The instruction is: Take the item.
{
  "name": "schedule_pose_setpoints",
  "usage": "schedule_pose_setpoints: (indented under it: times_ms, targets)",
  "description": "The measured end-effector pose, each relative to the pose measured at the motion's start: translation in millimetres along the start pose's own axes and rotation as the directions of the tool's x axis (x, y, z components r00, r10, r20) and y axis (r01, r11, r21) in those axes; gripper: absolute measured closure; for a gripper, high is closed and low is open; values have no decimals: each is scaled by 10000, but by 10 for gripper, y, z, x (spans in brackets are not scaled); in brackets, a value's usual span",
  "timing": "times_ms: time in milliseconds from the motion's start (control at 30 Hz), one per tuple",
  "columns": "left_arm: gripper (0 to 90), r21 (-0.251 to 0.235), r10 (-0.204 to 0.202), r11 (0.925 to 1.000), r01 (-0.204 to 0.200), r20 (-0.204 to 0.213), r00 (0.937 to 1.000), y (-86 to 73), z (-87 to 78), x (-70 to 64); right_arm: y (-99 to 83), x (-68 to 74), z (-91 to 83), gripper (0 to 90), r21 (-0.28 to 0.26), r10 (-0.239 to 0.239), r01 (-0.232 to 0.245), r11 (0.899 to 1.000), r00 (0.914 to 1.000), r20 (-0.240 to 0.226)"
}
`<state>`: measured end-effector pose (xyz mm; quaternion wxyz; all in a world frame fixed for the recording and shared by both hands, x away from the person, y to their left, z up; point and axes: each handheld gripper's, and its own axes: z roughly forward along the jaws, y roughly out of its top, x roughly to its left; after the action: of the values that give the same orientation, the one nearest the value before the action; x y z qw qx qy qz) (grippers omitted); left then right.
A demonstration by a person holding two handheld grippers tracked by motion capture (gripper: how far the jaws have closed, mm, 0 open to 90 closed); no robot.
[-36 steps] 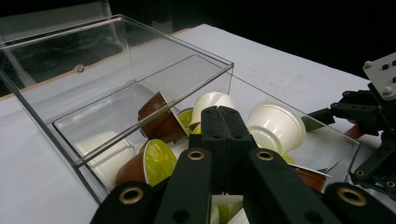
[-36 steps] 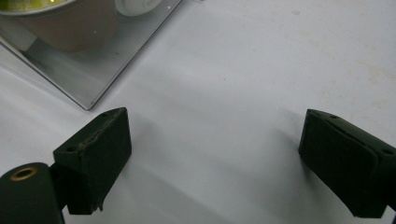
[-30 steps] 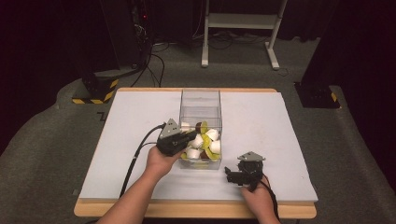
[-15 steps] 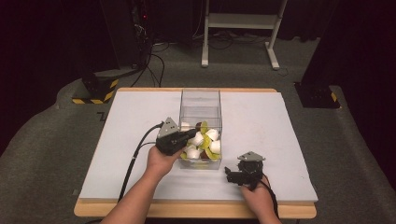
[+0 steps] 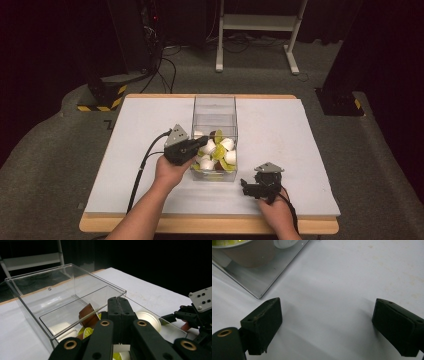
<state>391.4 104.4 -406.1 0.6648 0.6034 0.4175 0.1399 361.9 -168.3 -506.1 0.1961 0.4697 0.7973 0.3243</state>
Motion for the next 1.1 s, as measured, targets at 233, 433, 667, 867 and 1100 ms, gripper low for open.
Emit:
schedule_pose_setpoints:
  times_ms: [233,433,667,867,1100]
  targets:
    - [900,-48,-29,10000,30,73,10000,25,-31,-6,-1,1,0,91,-3,-7,7,10000,10000,6]
    - [900,-23,229,9997,-229,186,9996,74,-44,-30,-1,1,0,91,-10,-14,14,10000,10000,7]
    - [900,-174,207,9996,-204,169,9996,129,-59,-52,0,2,-1,91,-1,8,-8,10000,10000,5]
    - [900,-267,188,9995,-183,197,9996,161,-66,-58,-1,2,-1,91,-1,7,-7,10000,10000,6]
    - [900,-338,204,9992,-197,198,9996,174,-78,-53,-1,1,-1,91,-6,1,-1,10000,10000,12]
